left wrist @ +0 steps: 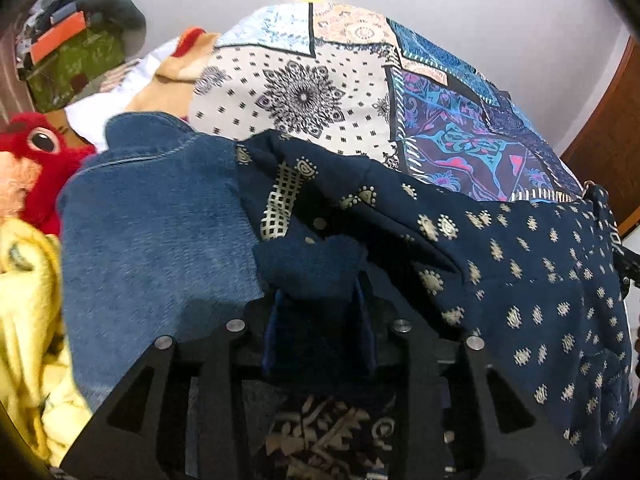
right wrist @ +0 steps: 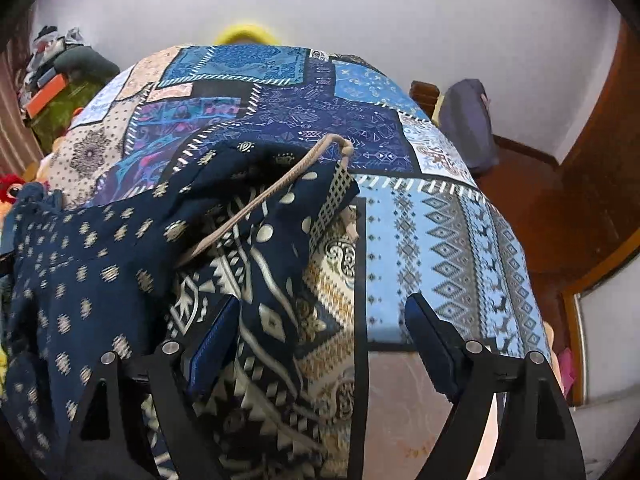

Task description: Fold large clothes

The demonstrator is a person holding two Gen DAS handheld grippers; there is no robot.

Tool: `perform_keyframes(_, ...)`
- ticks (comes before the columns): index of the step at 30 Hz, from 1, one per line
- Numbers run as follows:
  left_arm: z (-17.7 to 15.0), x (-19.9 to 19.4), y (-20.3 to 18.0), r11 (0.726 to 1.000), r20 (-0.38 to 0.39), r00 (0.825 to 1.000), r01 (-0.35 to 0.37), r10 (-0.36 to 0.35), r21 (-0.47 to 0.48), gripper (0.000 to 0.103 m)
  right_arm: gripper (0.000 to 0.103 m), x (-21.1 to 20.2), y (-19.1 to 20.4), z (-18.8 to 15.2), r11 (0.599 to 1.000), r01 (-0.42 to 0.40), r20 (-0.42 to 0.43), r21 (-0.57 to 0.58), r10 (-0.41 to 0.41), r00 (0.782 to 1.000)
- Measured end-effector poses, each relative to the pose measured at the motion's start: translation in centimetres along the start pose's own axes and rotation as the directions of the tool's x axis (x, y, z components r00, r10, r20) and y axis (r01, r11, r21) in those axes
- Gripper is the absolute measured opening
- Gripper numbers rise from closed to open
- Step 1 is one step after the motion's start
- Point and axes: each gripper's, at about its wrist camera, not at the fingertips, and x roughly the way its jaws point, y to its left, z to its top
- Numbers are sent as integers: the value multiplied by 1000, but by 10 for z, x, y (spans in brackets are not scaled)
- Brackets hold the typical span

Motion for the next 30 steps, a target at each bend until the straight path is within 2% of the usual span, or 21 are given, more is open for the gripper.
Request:
perform_keyframes(5, -8, -41, -13, 997, 50, 997, -56, 53, 58, 33, 82, -48, 5, -11, 1000, -24, 53, 1, 23, 998)
perform_keyframes(11, -28, -114, -31, 992, 104, 994, -28, 15, 125, 33, 82, -125, 26, -28, 998, -62, 130, -27, 65, 989)
perform_keyframes(17, -56, -178, -44, 982, 153, 988, -36, 7, 185, 37, 83, -200, 50, -57, 991, -103, 188, -80, 117, 975)
perform_keyframes(21, -83, -206, -48, 971, 165, 986, -43, 3, 235, 52, 83, -233, 60, -87, 986, -129, 193, -101, 147, 970)
perform_keyframes(24, -108, -215, -48, 970, 135, 991, -12, -21, 244, 58, 83, -246, 61, -113, 985, -138, 184, -100, 155, 971)
perform_keyframes(30, -165, -203, -36, 971, -34, 996, 89, -83, 220, 60, 83, -244, 58, -174, 986, -147, 93, -75, 154, 984)
